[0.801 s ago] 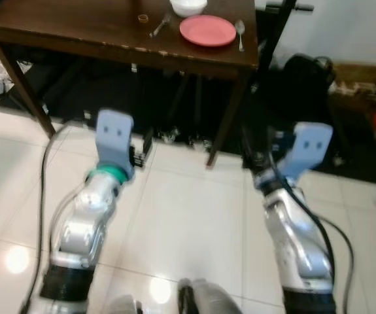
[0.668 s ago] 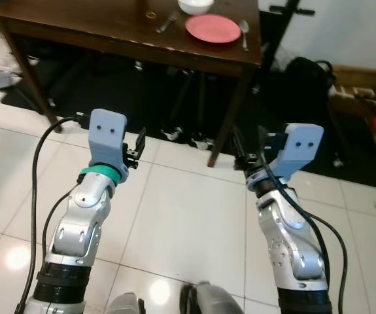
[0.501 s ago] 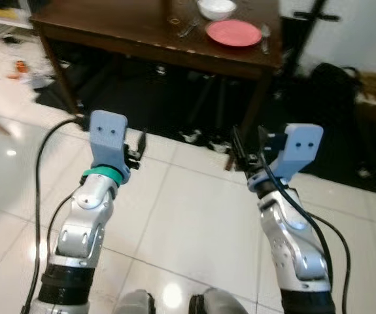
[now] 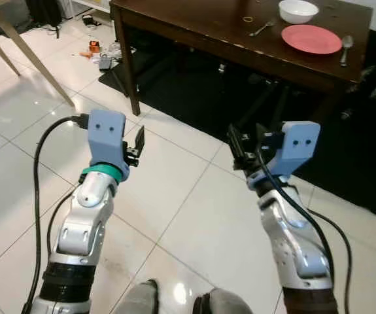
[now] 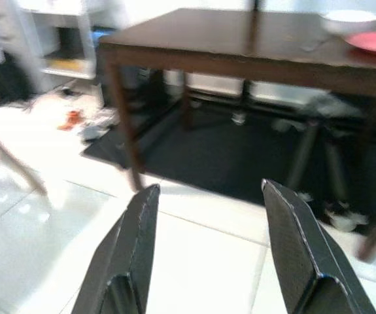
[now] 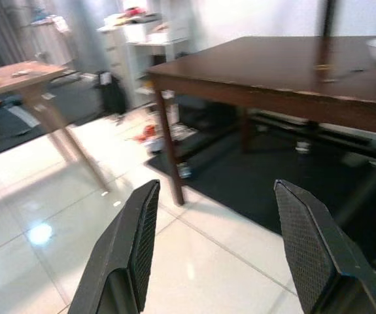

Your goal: Setting the table

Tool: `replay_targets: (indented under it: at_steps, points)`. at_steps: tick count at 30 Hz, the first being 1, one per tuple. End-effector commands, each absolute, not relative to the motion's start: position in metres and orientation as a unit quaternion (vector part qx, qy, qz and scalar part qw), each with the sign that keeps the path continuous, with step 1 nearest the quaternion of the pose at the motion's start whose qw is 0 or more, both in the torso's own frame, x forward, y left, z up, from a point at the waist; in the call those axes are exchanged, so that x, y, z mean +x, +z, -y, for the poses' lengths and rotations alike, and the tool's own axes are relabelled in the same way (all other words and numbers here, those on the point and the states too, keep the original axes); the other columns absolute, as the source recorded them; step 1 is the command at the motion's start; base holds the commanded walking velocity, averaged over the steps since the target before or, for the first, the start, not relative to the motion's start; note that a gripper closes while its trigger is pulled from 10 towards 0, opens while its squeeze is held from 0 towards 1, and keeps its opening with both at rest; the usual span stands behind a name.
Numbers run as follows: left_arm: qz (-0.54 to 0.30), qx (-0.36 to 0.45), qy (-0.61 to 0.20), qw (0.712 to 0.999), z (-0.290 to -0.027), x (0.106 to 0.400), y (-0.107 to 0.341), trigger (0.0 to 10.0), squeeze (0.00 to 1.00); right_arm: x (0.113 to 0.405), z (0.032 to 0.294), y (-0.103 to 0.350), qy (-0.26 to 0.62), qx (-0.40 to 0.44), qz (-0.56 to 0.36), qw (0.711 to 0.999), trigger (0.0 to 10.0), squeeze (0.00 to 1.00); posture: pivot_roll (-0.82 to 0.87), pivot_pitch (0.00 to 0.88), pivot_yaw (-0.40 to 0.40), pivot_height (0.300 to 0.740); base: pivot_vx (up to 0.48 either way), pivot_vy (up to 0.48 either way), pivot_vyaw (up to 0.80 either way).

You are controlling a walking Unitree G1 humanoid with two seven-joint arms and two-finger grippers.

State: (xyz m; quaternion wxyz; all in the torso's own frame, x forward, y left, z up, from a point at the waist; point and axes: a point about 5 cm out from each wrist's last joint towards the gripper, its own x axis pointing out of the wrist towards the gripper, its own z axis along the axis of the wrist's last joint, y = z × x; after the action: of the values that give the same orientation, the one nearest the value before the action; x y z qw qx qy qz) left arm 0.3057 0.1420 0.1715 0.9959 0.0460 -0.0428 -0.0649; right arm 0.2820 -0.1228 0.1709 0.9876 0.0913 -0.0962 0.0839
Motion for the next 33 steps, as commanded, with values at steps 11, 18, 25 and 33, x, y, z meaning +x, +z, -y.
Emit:
replay_targets:
  at_steps: [11,18,25,33]
  points:
    - [0.028,0.047,-0.051,0.997,-0.140,0.303,0.163,10.0,0.00,0.282,0.119,0.167,0.099,0.090,0.088,0.987,10.0,0.00,0.01,0.000,-0.014,0.740,0.000,0.000,0.79]
    - [0.030,0.049,-0.038,0.998,-0.142,0.305,0.164,10.0,0.00,0.283,0.118,0.167,0.102,0.090,0.089,0.987,10.0,0.00,0.02,0.000,-0.017,0.740,0.000,0.000,0.79]
    - [0.041,0.056,-0.011,0.998,-0.145,0.308,0.167,10.0,0.00,0.283,0.119,0.167,0.102,0.091,0.089,0.987,10.0,0.00,0.01,0.000,-0.017,0.740,0.000,0.000,0.79]
    - [0.039,0.065,0.042,0.996,-0.153,0.315,0.168,10.0,0.00,0.285,0.123,0.171,0.088,0.095,0.098,0.987,10.0,0.00,0.01,0.000,-0.016,0.740,0.372,0.000,0.39]
